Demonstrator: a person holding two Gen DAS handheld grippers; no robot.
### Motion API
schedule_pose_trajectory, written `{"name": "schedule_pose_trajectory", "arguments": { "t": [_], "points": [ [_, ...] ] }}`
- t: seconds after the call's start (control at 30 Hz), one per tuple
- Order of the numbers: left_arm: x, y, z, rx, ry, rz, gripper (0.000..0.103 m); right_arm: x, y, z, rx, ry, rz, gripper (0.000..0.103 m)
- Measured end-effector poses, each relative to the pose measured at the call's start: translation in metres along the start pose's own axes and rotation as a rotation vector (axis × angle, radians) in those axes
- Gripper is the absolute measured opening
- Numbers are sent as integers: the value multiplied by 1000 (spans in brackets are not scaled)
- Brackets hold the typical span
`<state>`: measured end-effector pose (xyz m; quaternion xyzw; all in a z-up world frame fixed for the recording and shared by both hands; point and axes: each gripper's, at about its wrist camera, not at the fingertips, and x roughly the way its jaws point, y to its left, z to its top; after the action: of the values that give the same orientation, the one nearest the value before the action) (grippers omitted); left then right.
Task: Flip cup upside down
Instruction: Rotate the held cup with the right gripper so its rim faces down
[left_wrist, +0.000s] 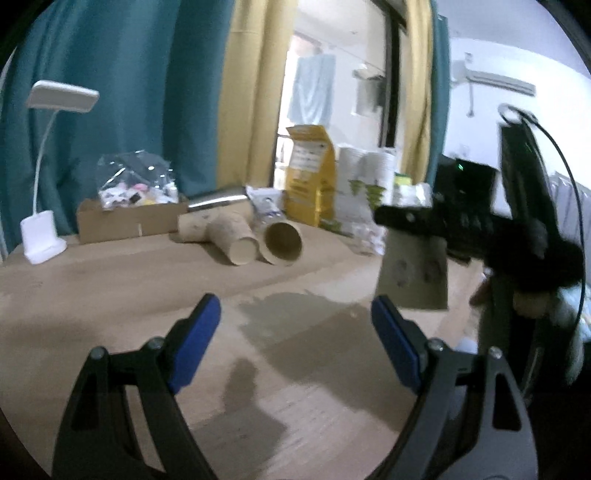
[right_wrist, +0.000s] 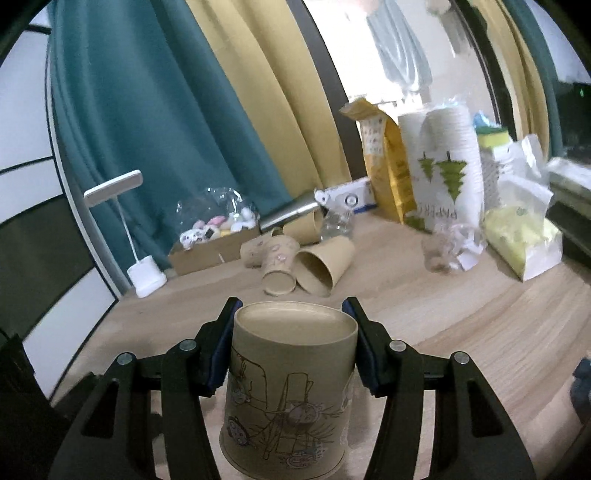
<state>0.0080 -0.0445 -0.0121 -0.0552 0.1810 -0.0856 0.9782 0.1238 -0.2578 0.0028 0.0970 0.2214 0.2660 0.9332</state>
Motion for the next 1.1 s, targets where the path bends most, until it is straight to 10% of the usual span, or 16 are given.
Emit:
{"name": "schedule_pose_trajectory", "arguments": {
  "t": [1.1],
  "points": [
    [4, 33, 2, -173, -52, 119, 85, -5, 35, -62, -258, -190, -106, 59]
  ]
}}
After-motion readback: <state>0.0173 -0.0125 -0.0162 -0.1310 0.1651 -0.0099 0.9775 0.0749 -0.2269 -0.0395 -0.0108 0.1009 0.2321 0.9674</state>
